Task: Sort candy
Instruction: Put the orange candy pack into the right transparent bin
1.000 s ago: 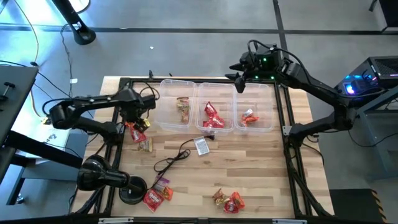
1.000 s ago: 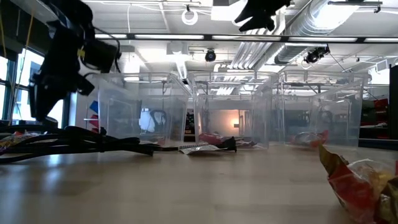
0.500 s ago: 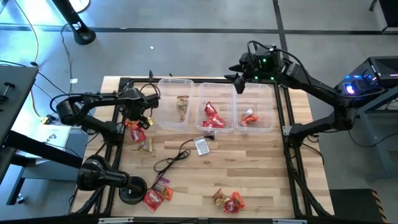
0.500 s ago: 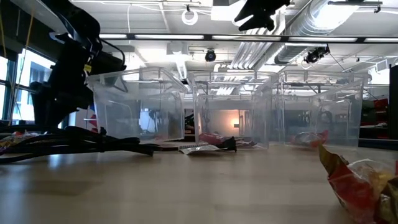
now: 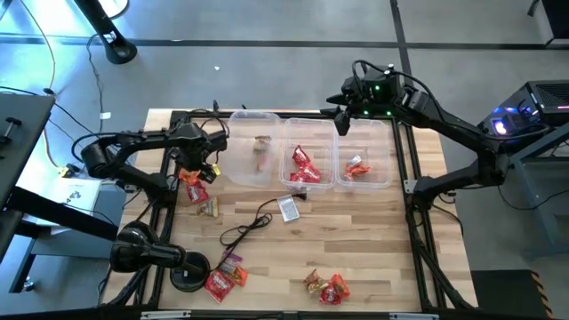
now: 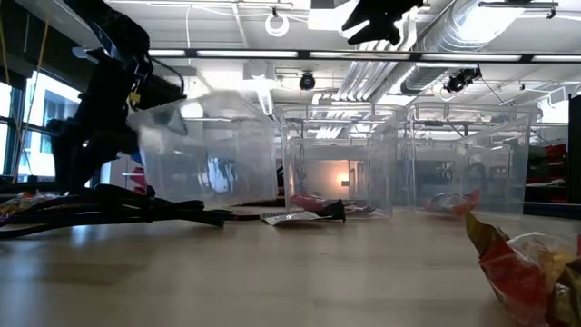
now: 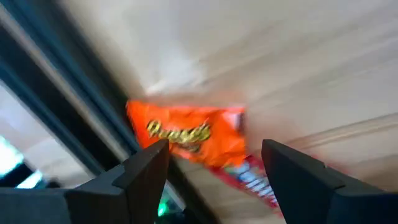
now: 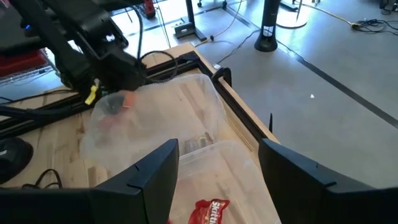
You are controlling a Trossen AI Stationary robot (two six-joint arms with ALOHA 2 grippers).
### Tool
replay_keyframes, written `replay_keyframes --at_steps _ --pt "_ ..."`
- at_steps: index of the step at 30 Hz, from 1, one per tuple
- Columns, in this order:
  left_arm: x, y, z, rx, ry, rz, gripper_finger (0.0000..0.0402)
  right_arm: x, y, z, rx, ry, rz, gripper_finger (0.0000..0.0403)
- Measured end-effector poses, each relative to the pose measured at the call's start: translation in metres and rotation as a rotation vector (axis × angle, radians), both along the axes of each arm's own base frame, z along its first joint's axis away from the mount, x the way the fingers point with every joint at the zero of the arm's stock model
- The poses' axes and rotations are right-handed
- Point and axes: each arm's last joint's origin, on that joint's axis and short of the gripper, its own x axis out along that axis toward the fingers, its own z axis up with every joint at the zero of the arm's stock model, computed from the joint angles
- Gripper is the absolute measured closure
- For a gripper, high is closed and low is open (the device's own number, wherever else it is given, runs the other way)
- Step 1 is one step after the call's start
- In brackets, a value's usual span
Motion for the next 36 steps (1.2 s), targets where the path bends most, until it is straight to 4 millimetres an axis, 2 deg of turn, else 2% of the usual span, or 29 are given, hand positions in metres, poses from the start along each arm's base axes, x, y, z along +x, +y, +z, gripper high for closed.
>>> replay_keyframes --at_steps 5,8,11,14,26,36 --pt "0.003 0.003 0.031 0.100 -0.095 -0.007 0.0152 0.000 0.000 0.000 -0.002 0.000 0.001 0.0188" --pt "-0.007 0.006 0.040 0.204 0.025 0.013 0.0152 0.000 0.000 0.000 -0.002 0.001 0.001 0.0188" --pt "-0.018 0.012 0.040 0.209 0.092 0.082 0.0155 0.000 0.000 0.000 -0.002 0.001 0.001 0.0188" --pt "-0.022 0.020 0.033 0.163 0.076 0.134 0.0160 0.000 0.000 0.000 -0.003 0.001 0.002 0.0188" --pt "-0.020 0.029 -0.023 -0.077 0.148 0.014 0.0163 0.000 0.000 0.000 -0.007 0.008 0.005 0.0188" --pt "-0.014 0.030 -0.033 -0.198 0.055 -0.002 0.0163 0.000 0.000 0.000 -0.007 0.008 0.005 0.0188"
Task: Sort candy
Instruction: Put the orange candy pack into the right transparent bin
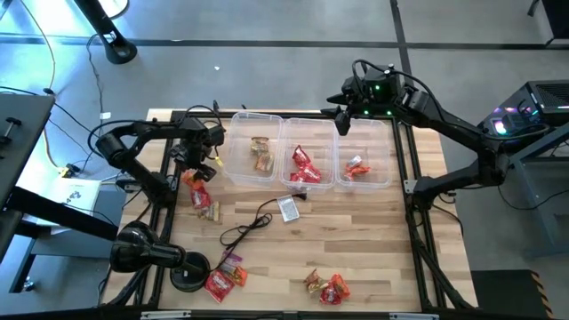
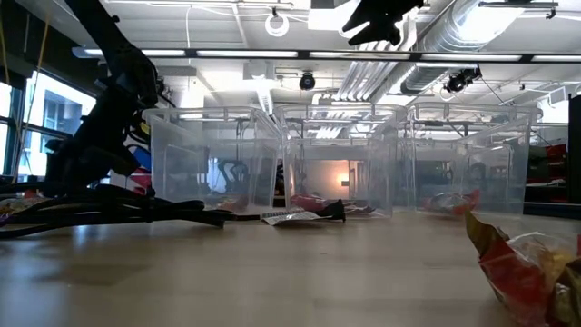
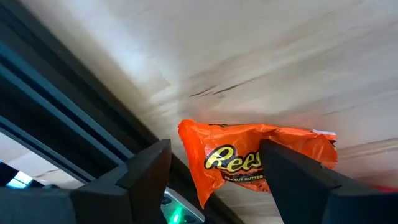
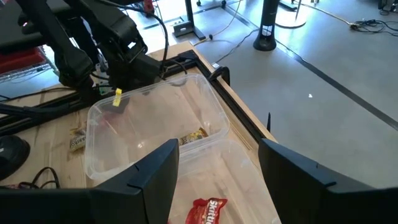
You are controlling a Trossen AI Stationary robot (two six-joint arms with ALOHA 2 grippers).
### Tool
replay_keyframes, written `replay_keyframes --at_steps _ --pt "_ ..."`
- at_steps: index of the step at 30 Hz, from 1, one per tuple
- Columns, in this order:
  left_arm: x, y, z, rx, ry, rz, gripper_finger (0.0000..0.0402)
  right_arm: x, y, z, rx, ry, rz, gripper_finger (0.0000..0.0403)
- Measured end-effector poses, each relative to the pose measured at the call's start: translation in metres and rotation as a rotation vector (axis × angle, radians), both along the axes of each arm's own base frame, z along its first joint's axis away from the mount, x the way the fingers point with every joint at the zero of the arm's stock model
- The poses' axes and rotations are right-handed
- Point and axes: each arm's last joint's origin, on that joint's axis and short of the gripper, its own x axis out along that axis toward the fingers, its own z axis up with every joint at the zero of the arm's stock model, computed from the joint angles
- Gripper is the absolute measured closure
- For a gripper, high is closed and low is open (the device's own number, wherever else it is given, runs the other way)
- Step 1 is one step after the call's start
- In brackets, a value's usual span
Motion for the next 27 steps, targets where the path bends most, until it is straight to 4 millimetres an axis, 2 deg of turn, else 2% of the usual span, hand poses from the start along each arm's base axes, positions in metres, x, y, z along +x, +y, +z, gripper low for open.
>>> replay_keyframes --at_steps 4,6,8,12,13,16,19,21,27 --pt "0.000 0.000 -0.002 0.001 -0.012 -0.013 0.0170 0.000 0.000 0.000 -0.001 0.000 0.000 0.0188" --pt "-0.001 -0.001 -0.003 -0.009 -0.015 -0.010 0.0192 0.000 0.000 0.000 -0.004 0.002 0.001 0.0188" --pt "0.000 -0.001 -0.003 -0.014 -0.021 -0.007 0.0233 0.000 0.000 0.000 -0.012 0.006 -0.004 0.0188" --pt "0.000 -0.001 -0.003 -0.017 -0.022 -0.006 0.0359 0.000 0.000 0.000 -0.014 0.007 -0.007 0.0188" --pt "0.000 -0.001 -0.002 -0.017 -0.025 -0.004 0.0378 0.000 0.000 0.000 -0.014 0.006 -0.007 0.0188" --pt "0.002 0.000 0.003 -0.020 -0.035 -0.009 0.0385 0.000 0.000 0.000 -0.014 0.007 -0.008 0.0188" --pt "0.007 0.006 0.020 0.012 -0.059 -0.013 0.0396 0.000 0.000 0.000 -0.014 0.007 -0.008 0.0188" --pt "0.011 0.011 0.039 0.066 -0.074 -0.023 0.0399 0.000 0.000 0.000 -0.015 0.007 -0.009 0.0188" --pt "0.022 0.029 0.118 0.394 -0.191 0.020 0.0401 0.000 0.000 0.000 -0.016 0.007 -0.011 0.0188"
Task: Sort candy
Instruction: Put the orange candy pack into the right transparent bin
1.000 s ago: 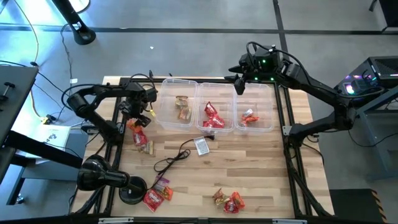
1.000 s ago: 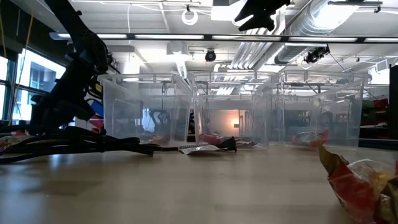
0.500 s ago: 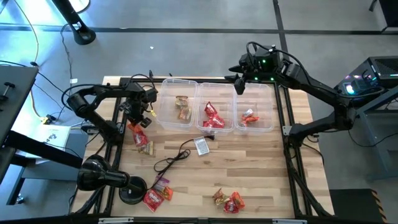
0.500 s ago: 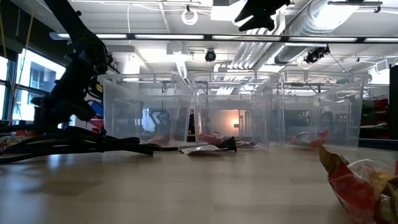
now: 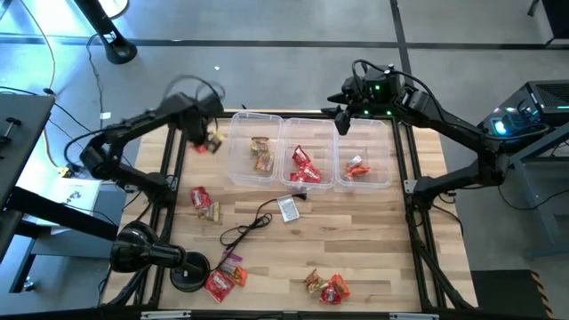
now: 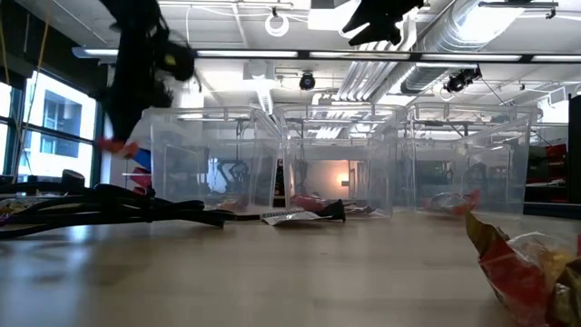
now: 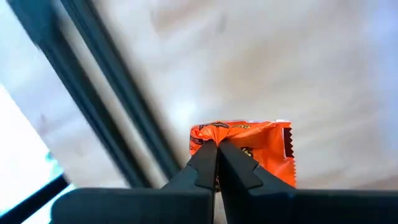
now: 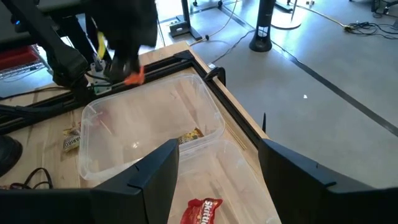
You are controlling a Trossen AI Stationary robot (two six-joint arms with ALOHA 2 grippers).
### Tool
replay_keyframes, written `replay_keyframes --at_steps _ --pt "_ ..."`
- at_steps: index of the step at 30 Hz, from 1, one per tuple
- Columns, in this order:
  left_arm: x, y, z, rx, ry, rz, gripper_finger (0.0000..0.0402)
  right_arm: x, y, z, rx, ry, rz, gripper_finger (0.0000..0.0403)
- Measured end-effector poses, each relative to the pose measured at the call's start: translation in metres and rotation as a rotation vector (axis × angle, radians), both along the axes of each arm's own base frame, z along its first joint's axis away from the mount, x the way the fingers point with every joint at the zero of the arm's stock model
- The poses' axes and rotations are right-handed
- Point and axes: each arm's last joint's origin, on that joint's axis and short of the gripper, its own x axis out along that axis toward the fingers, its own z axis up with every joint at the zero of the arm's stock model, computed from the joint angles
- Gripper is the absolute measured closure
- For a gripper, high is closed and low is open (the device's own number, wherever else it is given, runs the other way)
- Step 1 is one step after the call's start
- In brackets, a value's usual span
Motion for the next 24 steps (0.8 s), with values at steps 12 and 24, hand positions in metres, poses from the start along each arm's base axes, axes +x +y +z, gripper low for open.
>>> replay_keyframes --at_steps 12,24 --pt "0.071 0.013 0.111 0.359 -0.655 -0.157 0.0401 -0.003 0.001 0.005 -0.024 -0.029 0.003 0.0188" --pt "0.212 -0.008 0.090 0.426 -1.245 -0.555 0.0401 -0.037 0.012 0.050 -0.193 -0.275 -0.047 0.0188"
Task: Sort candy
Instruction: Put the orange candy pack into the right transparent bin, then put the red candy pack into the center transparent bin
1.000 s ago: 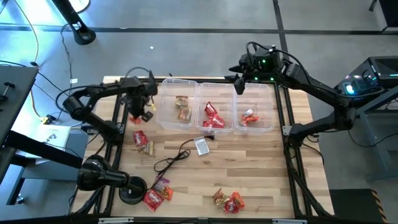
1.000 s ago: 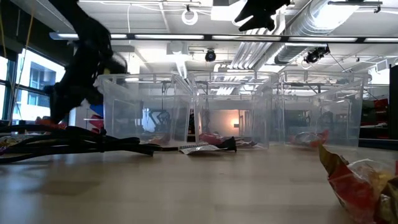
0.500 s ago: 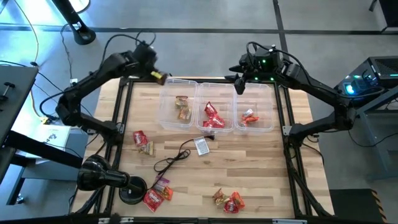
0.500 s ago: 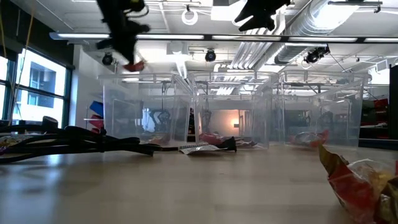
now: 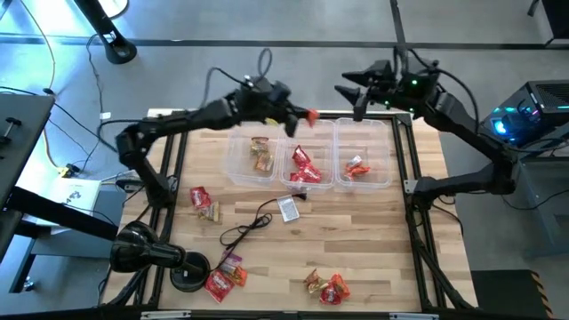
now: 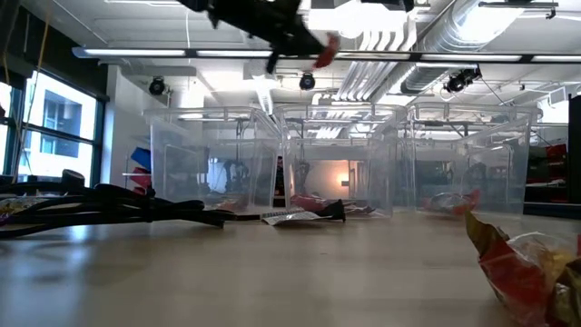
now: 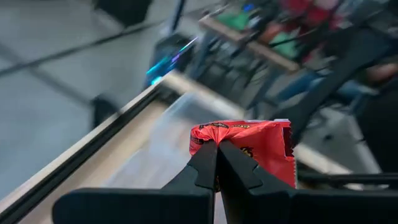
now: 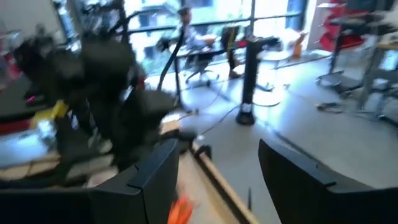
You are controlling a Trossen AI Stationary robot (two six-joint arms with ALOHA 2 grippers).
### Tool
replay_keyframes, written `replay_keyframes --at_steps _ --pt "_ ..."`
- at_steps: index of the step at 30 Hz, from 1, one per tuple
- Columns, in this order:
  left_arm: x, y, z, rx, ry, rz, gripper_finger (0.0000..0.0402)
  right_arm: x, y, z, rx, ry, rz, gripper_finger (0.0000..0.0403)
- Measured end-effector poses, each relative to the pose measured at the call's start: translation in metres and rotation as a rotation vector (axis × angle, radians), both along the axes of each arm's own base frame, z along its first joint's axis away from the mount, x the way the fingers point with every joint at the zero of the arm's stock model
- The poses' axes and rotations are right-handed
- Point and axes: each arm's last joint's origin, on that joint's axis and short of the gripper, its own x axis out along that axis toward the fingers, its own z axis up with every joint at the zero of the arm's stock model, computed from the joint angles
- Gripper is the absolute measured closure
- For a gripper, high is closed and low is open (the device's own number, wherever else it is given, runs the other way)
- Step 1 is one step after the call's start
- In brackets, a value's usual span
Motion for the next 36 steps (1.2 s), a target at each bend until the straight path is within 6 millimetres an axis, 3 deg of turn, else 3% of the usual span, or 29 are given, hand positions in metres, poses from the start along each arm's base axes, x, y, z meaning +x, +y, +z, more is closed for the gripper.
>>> replay_keyframes --at_steps 4,12,17,22,27,32,36 --pt "0.032 -0.002 -0.024 0.028 -0.075 -0.072 0.0401 -0.007 0.003 0.005 0.001 -0.030 -0.041 0.0188" --pt "0.077 0.000 -0.072 0.016 -0.169 -0.094 0.0386 -0.005 0.002 0.004 0.067 -0.056 -0.049 0.0188" --pt "0.109 -0.002 -0.091 0.062 -0.144 -0.153 0.0333 -0.001 0.000 0.001 0.095 -0.056 -0.052 0.0188" --pt "0.127 -0.004 -0.091 0.018 -0.089 -0.168 0.0249 0.001 -0.001 -0.001 0.114 -0.051 -0.050 0.0188" --pt "0.107 0.007 -0.068 -0.025 0.050 -0.236 0.0189 0.000 -0.001 -0.002 0.103 -0.037 -0.044 0.0188" --pt "0.055 0.013 -0.038 -0.021 0.334 -0.219 0.0177 0.001 -0.001 -0.002 0.058 -0.014 -0.036 0.0188" --pt "0.009 0.001 -0.012 0.025 0.506 -0.153 0.0177 0.002 -0.002 -0.004 0.035 0.013 -0.032 0.0188"
